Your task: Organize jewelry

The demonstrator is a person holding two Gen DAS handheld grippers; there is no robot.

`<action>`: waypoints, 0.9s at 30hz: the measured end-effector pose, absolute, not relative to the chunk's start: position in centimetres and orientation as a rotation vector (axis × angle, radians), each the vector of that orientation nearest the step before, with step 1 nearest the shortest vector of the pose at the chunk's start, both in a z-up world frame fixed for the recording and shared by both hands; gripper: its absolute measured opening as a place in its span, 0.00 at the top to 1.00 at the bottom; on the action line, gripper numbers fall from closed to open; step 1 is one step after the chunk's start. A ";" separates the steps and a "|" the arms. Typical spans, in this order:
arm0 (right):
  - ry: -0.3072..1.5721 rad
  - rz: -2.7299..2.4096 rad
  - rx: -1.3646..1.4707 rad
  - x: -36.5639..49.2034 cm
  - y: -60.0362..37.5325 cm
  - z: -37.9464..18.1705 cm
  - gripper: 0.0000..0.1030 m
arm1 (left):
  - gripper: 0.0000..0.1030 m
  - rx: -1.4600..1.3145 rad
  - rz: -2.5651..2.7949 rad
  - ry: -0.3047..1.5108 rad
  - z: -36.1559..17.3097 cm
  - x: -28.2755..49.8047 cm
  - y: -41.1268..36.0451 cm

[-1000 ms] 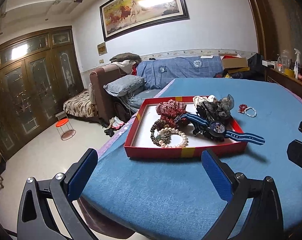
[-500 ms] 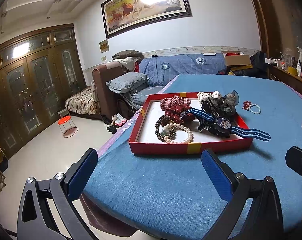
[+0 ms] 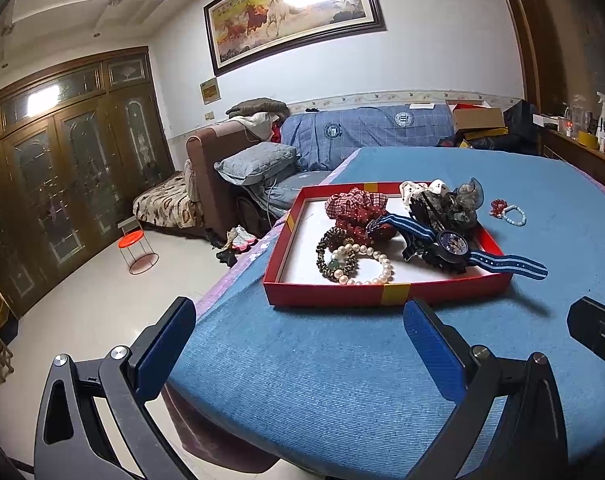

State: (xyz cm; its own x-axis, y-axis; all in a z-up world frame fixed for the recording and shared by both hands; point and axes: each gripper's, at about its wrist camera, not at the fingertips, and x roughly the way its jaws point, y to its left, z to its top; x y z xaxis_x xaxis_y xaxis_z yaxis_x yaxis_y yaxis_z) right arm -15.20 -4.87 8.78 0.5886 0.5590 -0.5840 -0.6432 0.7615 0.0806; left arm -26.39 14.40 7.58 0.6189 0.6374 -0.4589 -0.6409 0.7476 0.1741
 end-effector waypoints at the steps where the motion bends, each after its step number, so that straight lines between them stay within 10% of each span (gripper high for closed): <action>1: 0.628 0.703 -0.145 -15.2 -4.9 8.8 0.10 | 0.00 -0.008 0.734 0.526 7.5 -26.4 14.5; 27: 0.634 0.705 -0.157 -15.4 -4.6 8.5 0.10 | 0.00 0.001 0.740 0.526 7.0 -26.7 14.7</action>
State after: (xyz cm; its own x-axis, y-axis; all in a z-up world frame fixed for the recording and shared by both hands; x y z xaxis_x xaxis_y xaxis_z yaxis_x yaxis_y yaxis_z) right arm -15.43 -4.63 8.47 0.5842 0.5553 -0.5919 -0.6472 0.7588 0.0731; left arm -26.74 14.67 7.02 0.6156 0.6429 -0.4558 -0.6422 0.7444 0.1827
